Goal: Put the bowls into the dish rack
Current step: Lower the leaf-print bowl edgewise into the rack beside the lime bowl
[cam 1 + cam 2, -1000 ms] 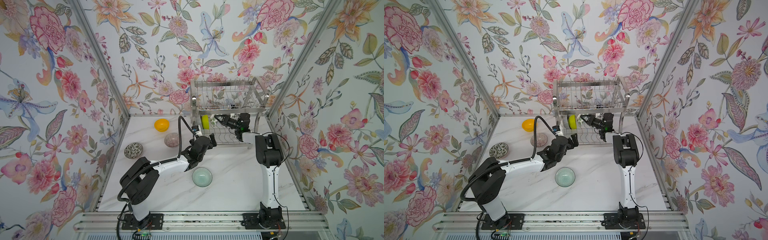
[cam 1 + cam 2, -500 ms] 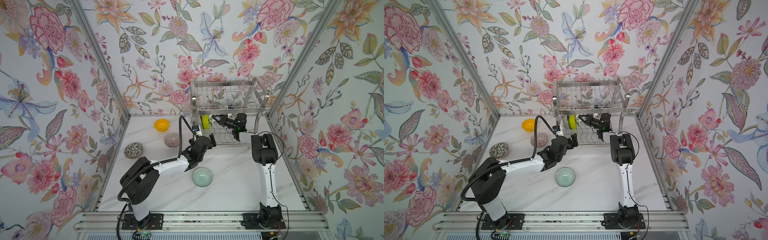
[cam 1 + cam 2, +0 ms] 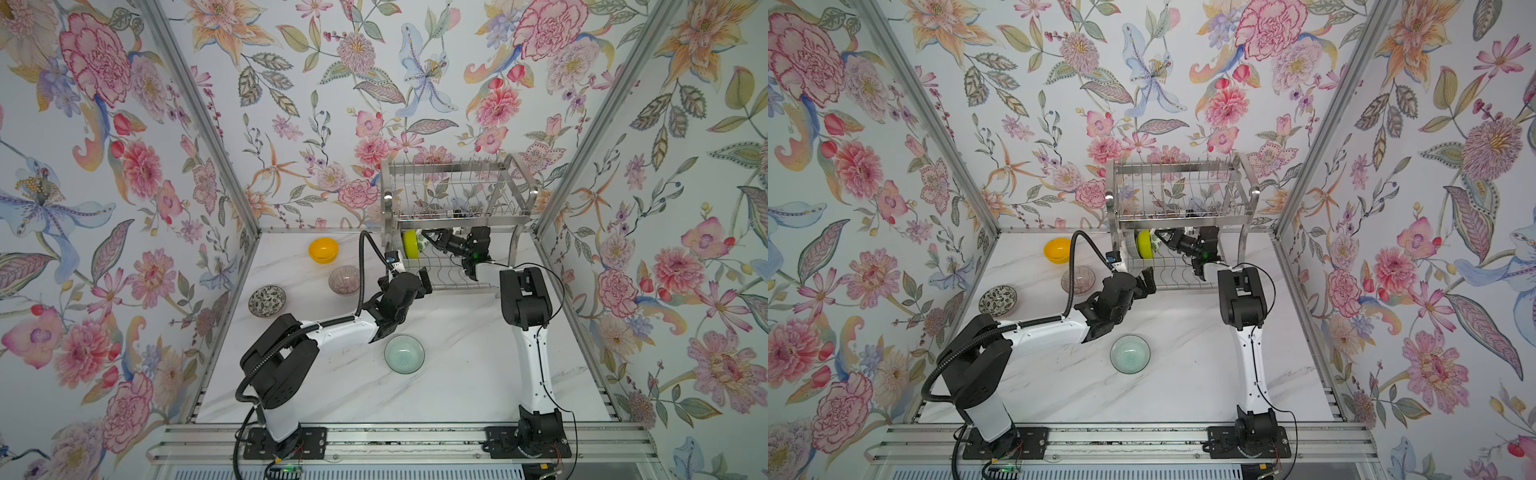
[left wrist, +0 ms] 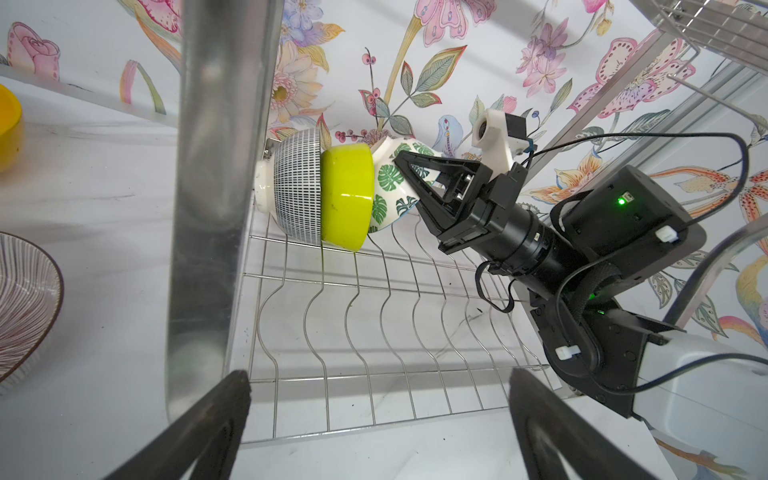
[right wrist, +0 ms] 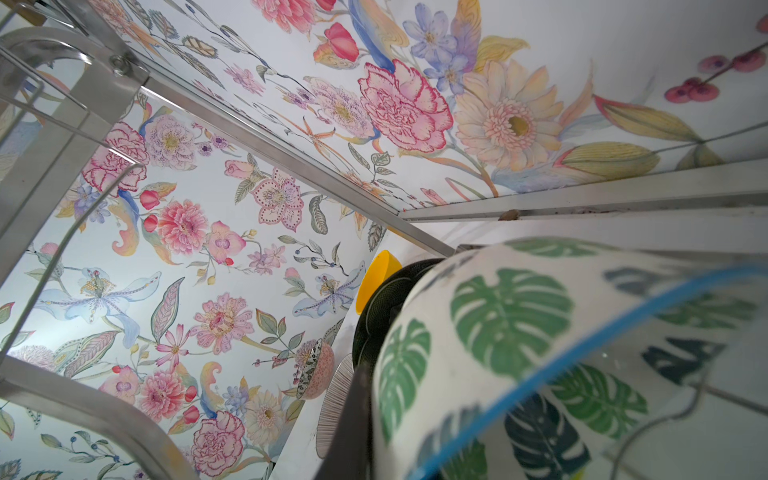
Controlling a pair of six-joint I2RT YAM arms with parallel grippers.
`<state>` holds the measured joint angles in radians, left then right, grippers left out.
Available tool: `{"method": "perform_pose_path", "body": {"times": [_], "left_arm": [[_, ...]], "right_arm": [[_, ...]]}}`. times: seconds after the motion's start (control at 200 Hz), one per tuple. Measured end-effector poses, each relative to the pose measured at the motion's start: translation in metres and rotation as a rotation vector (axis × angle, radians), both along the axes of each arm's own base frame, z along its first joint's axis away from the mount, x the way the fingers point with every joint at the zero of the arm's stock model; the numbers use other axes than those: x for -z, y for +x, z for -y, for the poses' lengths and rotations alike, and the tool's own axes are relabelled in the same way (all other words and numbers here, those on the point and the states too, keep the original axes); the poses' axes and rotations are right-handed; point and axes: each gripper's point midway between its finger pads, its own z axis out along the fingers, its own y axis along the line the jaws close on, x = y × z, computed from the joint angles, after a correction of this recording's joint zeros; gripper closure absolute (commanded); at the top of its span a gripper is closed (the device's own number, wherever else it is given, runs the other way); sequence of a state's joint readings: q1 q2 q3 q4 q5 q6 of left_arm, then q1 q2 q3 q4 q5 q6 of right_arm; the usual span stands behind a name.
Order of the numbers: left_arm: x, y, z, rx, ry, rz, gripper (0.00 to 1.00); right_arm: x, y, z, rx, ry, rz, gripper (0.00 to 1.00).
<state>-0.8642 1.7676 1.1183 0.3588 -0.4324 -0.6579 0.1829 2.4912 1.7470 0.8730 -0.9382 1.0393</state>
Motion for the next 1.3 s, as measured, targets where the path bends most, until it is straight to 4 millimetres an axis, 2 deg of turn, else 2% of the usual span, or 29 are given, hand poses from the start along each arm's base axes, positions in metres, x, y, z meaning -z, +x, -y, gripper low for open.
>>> {"method": "perform_pose_path", "body": {"times": [0.285, 0.631, 1.106, 1.301], "left_arm": [[0.000, 0.000, 0.000, 0.000, 0.006, 0.002, 0.01], [0.000, 0.000, 0.000, 0.000, 0.006, 0.002, 0.01], [0.007, -0.003, -0.005, -0.001, 0.020, -0.009, 0.01], [0.003, -0.004, -0.009, -0.012, 0.016, 0.000, 0.01]], "right_arm": [[0.012, -0.005, -0.010, -0.045, -0.056, 0.013, 1.00], [0.018, -0.009, -0.018, -0.079, -0.186, 0.031, 0.98], [0.023, -0.008, -0.021, -0.078, -0.258, 0.026, 0.86], [0.024, -0.007, -0.022, -0.073, -0.268, 0.026, 0.83]]}}
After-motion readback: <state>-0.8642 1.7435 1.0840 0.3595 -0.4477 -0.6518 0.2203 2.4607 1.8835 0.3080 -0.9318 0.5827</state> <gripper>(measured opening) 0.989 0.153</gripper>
